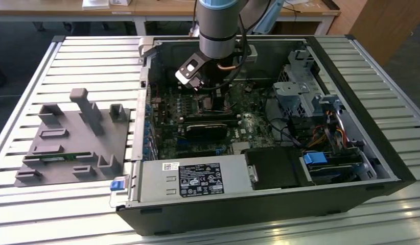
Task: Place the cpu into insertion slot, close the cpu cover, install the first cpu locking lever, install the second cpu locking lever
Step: 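Place the cpu into insertion slot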
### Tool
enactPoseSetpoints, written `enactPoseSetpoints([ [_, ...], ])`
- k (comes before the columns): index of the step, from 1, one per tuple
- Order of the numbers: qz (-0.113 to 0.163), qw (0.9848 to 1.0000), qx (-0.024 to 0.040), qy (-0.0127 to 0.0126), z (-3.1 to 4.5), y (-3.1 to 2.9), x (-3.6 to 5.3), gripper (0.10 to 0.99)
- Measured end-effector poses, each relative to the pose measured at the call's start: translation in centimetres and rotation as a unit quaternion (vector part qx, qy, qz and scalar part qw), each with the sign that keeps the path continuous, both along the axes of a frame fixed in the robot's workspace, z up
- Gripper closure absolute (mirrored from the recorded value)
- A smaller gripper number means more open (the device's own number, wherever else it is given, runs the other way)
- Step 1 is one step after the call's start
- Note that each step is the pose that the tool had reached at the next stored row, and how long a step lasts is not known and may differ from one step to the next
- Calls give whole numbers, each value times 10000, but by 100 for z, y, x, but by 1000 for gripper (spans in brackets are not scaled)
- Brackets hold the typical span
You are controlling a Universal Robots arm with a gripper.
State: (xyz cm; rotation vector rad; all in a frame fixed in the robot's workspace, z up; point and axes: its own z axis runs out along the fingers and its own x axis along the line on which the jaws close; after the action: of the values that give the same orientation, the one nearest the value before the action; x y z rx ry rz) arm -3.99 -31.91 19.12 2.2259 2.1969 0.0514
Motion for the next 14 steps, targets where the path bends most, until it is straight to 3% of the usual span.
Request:
enactPoseSetpoints([
  [4, 0, 10000, -3, 2, 6, -1, -1, 475],
  [10, -1, 10000, -1, 1, 86, -1, 0, 475],
  [13, -1, 10000, -2, 1, 137, -1, 0, 553],
  [14, -1, 10000, -2, 1, 148, -1, -1, 616],
])
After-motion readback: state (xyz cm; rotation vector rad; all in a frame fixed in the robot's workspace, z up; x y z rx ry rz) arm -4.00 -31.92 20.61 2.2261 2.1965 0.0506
